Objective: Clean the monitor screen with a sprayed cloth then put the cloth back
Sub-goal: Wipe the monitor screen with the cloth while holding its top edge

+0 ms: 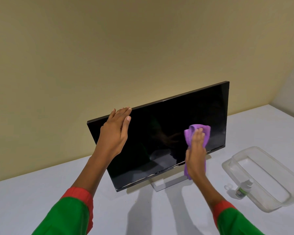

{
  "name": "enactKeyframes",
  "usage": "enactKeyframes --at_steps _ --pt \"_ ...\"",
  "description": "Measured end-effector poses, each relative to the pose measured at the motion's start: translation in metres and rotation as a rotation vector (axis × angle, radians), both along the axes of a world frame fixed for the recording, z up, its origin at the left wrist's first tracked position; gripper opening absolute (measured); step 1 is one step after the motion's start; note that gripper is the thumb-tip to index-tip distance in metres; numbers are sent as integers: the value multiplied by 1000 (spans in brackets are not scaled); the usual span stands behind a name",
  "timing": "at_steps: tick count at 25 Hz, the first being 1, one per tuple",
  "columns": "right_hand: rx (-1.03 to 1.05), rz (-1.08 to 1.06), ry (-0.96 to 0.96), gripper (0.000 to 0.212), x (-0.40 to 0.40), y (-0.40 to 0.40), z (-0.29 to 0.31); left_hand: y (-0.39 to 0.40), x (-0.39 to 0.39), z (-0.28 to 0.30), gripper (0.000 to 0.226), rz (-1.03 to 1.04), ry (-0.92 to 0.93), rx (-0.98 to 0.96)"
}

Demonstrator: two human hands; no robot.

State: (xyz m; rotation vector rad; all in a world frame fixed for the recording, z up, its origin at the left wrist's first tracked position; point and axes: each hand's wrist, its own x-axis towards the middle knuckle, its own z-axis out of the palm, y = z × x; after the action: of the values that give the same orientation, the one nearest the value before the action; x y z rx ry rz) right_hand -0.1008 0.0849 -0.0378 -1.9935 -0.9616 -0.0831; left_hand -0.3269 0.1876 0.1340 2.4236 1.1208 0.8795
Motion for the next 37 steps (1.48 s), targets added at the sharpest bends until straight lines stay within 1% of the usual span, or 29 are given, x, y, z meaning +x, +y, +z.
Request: enactKeyframes --at_steps 2,5,8,12,14,17,19,21,24,27,28,30,32,37 --pt "-57 4 -182 72 -6 12 14 0 0 0 39 1 6 -3" --pt "-50 -20 -199 74 17 23 40 -2 0 0 39 -2 10 -8" --pt "-13 -70 -156 73 53 21 54 -1 1 2 40 3 19 -11" --pt "38 -148 -48 71 77 20 54 -2 0 2 40 0 25 -5" --pt "38 -197 38 68 82 21 50 -3 0 2 40 2 30 -4" --pt "-6 -315 229 62 78 20 40 -3 0 2 40 6 31 1" --pt "-38 -327 295 61 66 16 32 -4 0 1 40 5 19 0" --pt "-43 -275 287 64 49 15 29 -5 1 1 40 3 10 0" --pt "9 -199 197 69 25 23 40 -5 1 1 40 3 5 -6" --pt "79 -97 45 70 31 31 65 -3 1 1 40 3 13 -4" --pt "105 -83 40 70 41 31 73 -3 1 1 40 3 13 -4" --pt "134 -91 69 69 63 29 84 -3 2 2 40 2 17 -9" --pt "113 -126 76 69 77 26 82 -2 2 3 40 4 27 -11" --pt "83 -256 240 65 81 17 45 -3 0 3 39 3 34 4"
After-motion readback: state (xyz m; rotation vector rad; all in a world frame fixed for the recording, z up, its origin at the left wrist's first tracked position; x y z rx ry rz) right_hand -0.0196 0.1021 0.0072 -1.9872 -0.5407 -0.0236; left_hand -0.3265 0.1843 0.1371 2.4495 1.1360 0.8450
